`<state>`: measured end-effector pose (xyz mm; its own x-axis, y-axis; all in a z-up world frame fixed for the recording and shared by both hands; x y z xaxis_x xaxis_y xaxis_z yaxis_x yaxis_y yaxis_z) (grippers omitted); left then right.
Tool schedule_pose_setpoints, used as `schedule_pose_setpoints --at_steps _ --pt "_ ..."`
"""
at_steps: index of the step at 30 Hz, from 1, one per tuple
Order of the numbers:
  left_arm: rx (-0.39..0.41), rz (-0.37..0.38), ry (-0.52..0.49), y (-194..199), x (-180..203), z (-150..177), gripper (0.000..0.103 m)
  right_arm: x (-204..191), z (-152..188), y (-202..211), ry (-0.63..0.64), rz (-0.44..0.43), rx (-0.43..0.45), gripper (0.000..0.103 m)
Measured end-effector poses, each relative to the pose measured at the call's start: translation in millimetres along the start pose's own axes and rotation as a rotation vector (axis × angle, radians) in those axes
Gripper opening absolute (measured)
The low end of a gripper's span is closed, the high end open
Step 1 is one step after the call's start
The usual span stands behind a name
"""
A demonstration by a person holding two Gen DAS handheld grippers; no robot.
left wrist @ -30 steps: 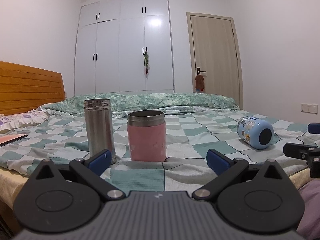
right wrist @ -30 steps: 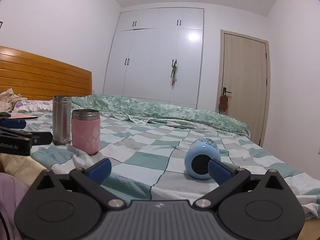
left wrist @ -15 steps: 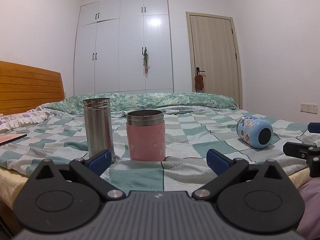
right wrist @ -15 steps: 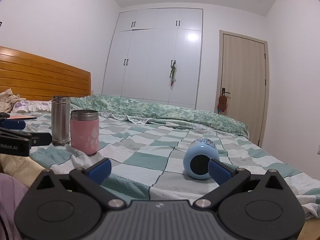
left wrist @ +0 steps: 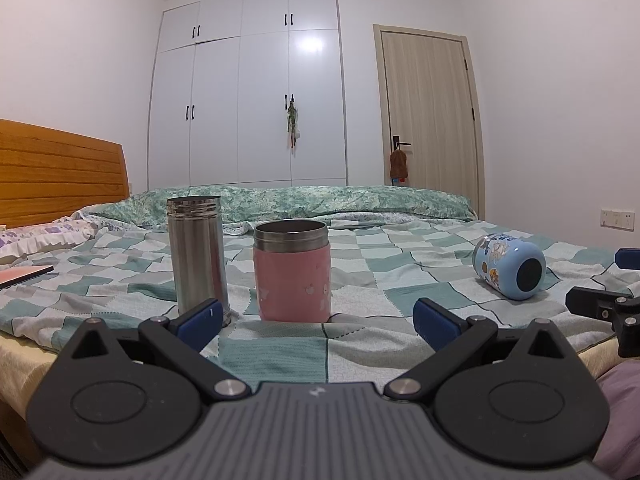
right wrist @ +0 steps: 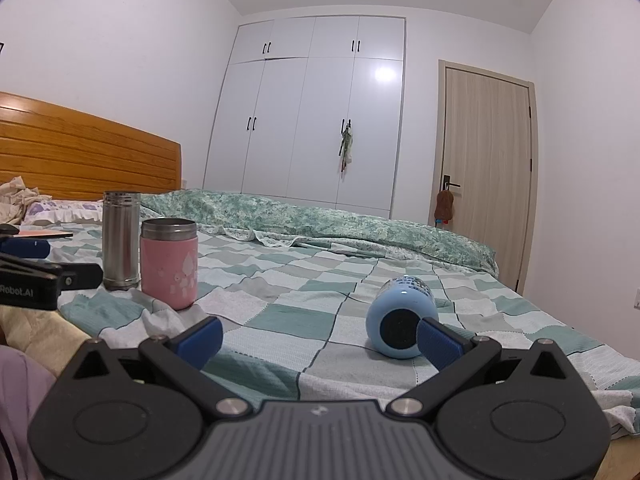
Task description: Flip cup upright
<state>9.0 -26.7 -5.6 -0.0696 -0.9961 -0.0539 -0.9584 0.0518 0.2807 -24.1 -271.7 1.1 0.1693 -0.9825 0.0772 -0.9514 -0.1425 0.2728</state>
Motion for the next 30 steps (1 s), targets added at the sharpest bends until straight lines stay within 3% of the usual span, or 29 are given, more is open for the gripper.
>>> schedule_pose_setpoints --at_steps 30 --pt "0.008 0.004 0.009 2.0 3.5 -1.5 0.103 0.4 0.2 -0.3 0.000 0.000 0.000 0.103"
Point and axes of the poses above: each gripper's, at about its wrist camera, not at the fingertips, and y roughly against the way its jaws point, x to its right, z to its underside, the point moved 1 cm from there along -y, roughly the way its jaws point, and after that the axes turned 9 degrees about -x, right-handed, at the moved point
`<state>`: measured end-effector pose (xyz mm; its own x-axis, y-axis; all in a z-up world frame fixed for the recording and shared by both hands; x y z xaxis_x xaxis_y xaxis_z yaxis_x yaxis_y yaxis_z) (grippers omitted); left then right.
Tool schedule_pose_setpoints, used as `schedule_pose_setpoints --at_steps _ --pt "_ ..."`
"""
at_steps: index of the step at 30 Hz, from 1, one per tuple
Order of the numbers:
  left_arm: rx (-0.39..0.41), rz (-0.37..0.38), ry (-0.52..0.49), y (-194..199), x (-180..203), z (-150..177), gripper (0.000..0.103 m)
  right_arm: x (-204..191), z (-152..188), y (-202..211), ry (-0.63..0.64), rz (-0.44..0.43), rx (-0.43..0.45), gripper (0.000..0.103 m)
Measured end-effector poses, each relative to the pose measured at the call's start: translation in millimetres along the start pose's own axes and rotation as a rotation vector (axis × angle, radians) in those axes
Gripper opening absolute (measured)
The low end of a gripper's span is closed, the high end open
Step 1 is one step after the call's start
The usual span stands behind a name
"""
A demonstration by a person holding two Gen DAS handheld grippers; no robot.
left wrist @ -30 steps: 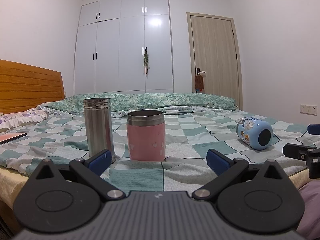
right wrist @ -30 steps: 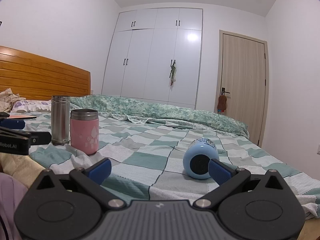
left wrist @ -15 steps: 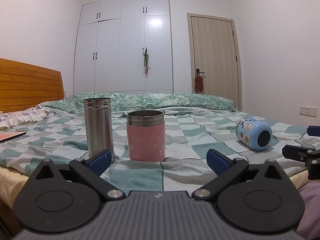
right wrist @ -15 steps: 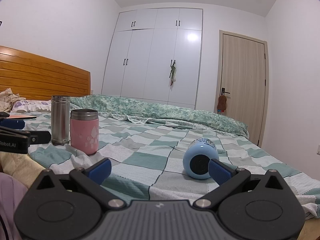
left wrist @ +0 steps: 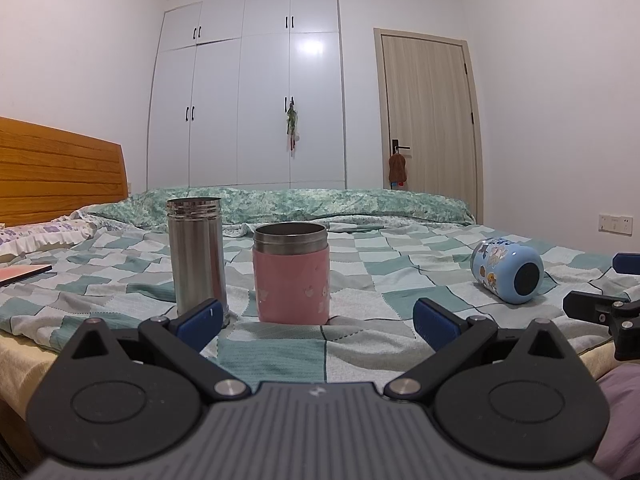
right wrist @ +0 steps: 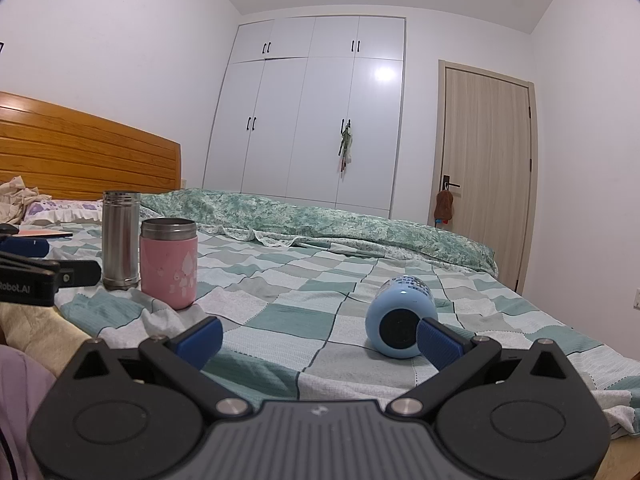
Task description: Flip cup upright
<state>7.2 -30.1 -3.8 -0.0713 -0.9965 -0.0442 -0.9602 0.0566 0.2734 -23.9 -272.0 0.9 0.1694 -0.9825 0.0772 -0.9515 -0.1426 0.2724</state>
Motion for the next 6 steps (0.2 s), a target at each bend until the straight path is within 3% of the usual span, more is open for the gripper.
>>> schedule_pose_setpoints --at_steps 6 --pt "-0.001 -0.002 0.005 -1.2 -0.1 0.1 0.103 -0.1 0.0 0.0 0.000 0.000 0.000 0.103"
Point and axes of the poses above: each gripper's, at about its wrist camera, not at the fingertips, and y roughly against the way its jaws point, x to its right, z to its underside, the point moved 1 cm from there along -y, roughly the way its jaws point, and after that the axes turned 9 degrees about -x, right-handed, at the moved point
